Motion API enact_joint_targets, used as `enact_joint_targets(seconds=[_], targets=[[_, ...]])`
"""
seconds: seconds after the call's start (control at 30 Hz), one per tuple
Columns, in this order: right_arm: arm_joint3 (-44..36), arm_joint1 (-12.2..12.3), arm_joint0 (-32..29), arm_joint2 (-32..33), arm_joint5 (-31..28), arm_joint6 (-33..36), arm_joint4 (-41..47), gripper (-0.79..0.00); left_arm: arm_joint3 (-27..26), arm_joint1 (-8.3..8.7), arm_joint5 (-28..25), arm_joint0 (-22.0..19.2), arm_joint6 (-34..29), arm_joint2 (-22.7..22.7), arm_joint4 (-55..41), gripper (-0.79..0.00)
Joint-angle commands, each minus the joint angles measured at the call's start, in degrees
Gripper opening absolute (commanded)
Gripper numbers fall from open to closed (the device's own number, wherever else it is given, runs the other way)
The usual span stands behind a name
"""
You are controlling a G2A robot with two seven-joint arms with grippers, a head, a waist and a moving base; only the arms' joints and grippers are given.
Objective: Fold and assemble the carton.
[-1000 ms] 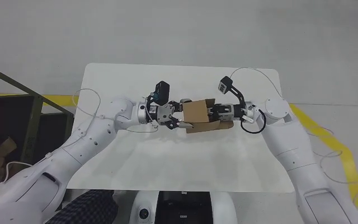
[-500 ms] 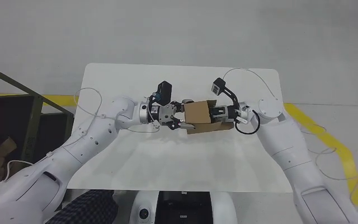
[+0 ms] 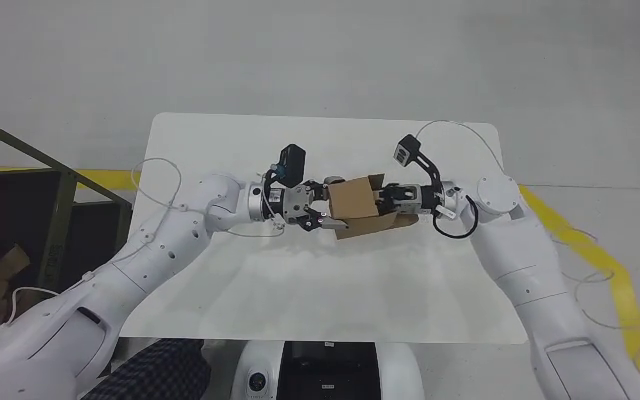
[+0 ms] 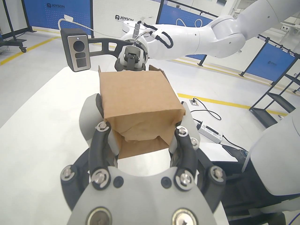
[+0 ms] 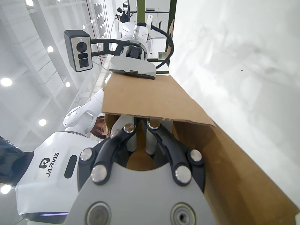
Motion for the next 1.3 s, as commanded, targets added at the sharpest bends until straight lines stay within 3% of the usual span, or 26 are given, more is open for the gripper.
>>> enact_joint_targets(seconds=[0.0,0.63,0.73,0.8,1.0,1.07,1.17,1.27], targets=[[-0.89,0.11,-0.50,0.11,0.23,-0.17,0.03,-0.785,-0.08,0.02,0.00,0.01,-0.06,0.10,-0.13,-0.274],[-0.71,-0.82,-1.13,-3.02,-0.15,0.04,4.74,-0.785,-1.06,0.18,0.00,-0.31,-0.37,0.52,-0.27,-0.215],[-0.37,-0.93,-1.06,-3.31,-0.32,0.14,5.26,-0.785,-1.36,0.19,0.00,-0.52,-0.44,0.70,-0.57,-0.132],[-0.09,-1.00,-1.16,-3.30,-0.57,0.31,6.12,-0.785,-1.49,0.22,0.00,-0.63,-0.31,0.77,-0.84,0.000],[0.90,-1.04,-1.43,-3.05,-1.16,1.06,7.68,-0.785,-1.71,0.53,0.00,-0.73,0.64,0.80,-1.97,0.000],[1.07,-1.02,-1.46,-2.95,-1.25,1.19,7.85,-0.785,-1.62,0.66,0.00,-0.83,0.66,0.79,-1.92,-0.046],[1.09,-0.95,-1.48,-2.66,-1.28,1.41,8.06,-0.785,-1.28,0.75,0.00,-0.82,0.52,1.02,-2.08,-0.197],[0.93,-0.89,-1.66,-2.42,-1.25,1.56,8.44,-0.785,-1.28,0.77,0.00,-0.99,0.38,1.28,-2.04,-0.200]])
